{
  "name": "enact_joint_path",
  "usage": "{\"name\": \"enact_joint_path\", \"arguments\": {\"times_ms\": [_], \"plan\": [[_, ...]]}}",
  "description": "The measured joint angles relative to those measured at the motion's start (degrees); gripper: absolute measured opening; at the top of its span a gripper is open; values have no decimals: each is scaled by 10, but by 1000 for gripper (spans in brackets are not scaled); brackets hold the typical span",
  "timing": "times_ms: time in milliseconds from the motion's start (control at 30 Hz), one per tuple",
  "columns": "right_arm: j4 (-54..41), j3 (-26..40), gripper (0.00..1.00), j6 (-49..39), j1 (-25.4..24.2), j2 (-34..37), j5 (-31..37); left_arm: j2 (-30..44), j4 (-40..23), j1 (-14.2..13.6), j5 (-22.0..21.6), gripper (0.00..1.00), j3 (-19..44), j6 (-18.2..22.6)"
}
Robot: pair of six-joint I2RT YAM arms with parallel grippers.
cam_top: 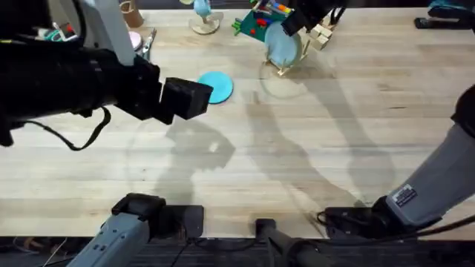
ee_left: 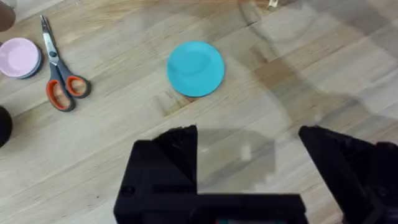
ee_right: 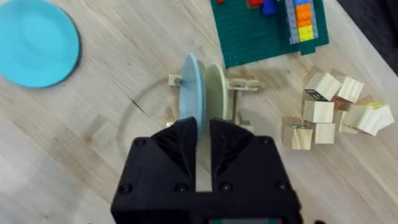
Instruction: Pick up the plates from the table one by one and place each into a slot on the dish rack.
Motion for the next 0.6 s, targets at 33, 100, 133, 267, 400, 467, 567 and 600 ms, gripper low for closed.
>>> {"name": "enact_joint_path", "arguments": {"times_ms": [33,100,133,267,400,467,567,600], "plan": [[0,0,151,0,0,0,0,0,0,0,0,995,0,0],[0,0,167,0,0,0,0,0,0,0,0,995,0,0],[0,0,180,0,0,0,0,0,0,0,0,995,0,0],[0,0,187,0,0,0,0,0,0,0,0,995,0,0],[0,0,192,0,0,0,0,0,0,0,0,995,0,0],[0,0,212,1,0,0,0,0,0,0,0,995,0,0],[-3,1,261,6,0,-5,0,0,0,0,0,993,0,0],[-6,1,286,9,0,-11,0,0,0,0,0,993,0,0]]}}
